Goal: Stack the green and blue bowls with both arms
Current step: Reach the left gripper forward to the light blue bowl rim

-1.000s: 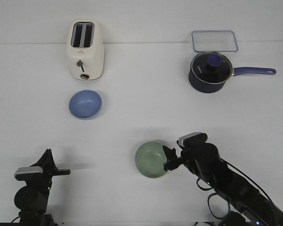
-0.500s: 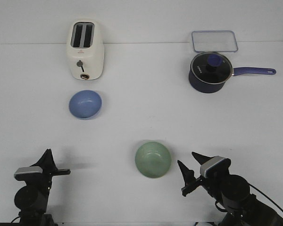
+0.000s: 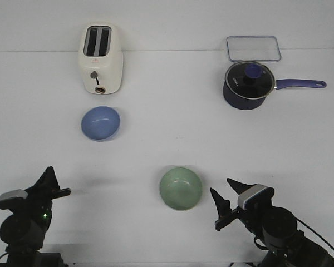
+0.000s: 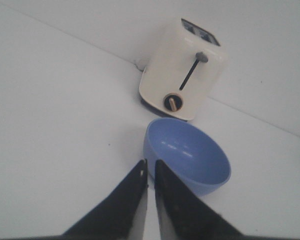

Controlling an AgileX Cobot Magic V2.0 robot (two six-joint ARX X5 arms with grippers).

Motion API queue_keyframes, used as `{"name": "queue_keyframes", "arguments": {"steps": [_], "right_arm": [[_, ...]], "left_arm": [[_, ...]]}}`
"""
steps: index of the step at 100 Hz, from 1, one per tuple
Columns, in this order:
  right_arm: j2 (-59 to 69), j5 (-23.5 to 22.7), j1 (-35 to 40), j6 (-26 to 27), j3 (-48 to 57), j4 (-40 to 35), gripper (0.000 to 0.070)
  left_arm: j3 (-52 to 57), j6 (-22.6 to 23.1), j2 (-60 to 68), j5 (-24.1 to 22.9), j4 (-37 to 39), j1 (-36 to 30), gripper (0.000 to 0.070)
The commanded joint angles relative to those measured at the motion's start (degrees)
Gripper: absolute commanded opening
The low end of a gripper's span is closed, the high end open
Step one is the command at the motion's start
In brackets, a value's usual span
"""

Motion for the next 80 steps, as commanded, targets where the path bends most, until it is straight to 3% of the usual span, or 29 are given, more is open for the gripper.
{"name": "queue_keyframes", "arguments": {"steps": [1, 5, 17, 22, 45, 60, 80], "right_arm": [[0.04, 0.24, 0.48, 0.42, 0.48, 1.46, 0.0409], [0.07, 0.24, 0.48, 0.37, 0.48, 2.14, 0.0409], [0.07, 0.81, 0.48, 0.33, 0.48, 3.72, 0.0409], [0.09, 1.31, 0.48, 0.33, 0.48, 4.28, 0.0409], [0.09, 1.33, 0.48, 0.28, 0.48, 5.16, 0.0409], [0.09, 1.36, 0.48, 0.31, 0.48, 5.18, 0.0409], [0.09, 1.75, 0.48, 0.33, 0.48, 5.20, 0.0409]], "left_arm": [[7.06, 3.63, 9.62, 0.57, -3.45, 0.00, 0.0025], [11.28, 5.01, 15.02, 1.29, -5.77, 0.00, 0.0077], [22.64, 7.48, 30.16, 3.28, -10.58, 0.00, 0.0389], [26.43, 7.61, 35.65, 4.37, -11.28, 0.00, 0.0473], [39.65, 7.61, 58.18, 8.70, -11.91, 0.00, 0.0479], [45.11, 7.63, 70.49, 8.85, -13.31, 0.00, 0.0478], [48.06, 7.67, 81.90, 8.85, -9.33, 0.00, 0.0460]]}}
